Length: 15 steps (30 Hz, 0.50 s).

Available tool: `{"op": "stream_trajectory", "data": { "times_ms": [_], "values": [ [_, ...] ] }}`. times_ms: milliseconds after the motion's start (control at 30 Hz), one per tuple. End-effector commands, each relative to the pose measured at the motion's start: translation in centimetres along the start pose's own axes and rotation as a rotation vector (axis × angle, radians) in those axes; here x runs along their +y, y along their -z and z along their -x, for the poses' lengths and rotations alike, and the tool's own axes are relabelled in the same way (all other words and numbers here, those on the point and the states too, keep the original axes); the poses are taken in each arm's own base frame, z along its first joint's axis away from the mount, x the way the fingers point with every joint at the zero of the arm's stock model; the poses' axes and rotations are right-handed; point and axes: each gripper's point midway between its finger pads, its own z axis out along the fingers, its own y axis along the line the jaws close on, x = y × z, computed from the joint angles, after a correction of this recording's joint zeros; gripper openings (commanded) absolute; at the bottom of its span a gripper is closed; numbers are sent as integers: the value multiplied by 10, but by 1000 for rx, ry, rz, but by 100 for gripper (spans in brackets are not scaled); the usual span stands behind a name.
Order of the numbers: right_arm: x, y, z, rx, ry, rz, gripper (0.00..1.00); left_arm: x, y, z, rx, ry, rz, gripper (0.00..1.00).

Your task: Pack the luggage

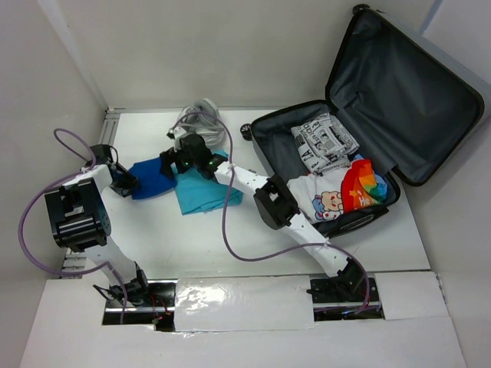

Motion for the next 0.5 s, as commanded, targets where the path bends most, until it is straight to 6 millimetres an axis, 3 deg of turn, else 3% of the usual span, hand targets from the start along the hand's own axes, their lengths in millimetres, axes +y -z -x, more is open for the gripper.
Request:
{"op": "stream_trajectory", "data": {
  "times_ms": [0,33,100,133,167,467],
  "values": [
    [13,-3,45,-156,21,78,96,10,-11,-2,20,-22,50,41],
    [15,-3,47,-165,25,91,96,10,-11,-2,20,-22,50,41],
    [13,-9,28,-141,21,108,96,15,-13,-2,25,-13,58,41],
    [14,-9,33,-151,24,110,96,15,-13,-2,25,-22,58,41],
    [10,-12,24,-140,9,99,95,15,-13,-2,26,-22,58,41],
    [38,-16,-5,-66,8,180,83,12,-16,-4,37,-31,40,41]
  ]
}}
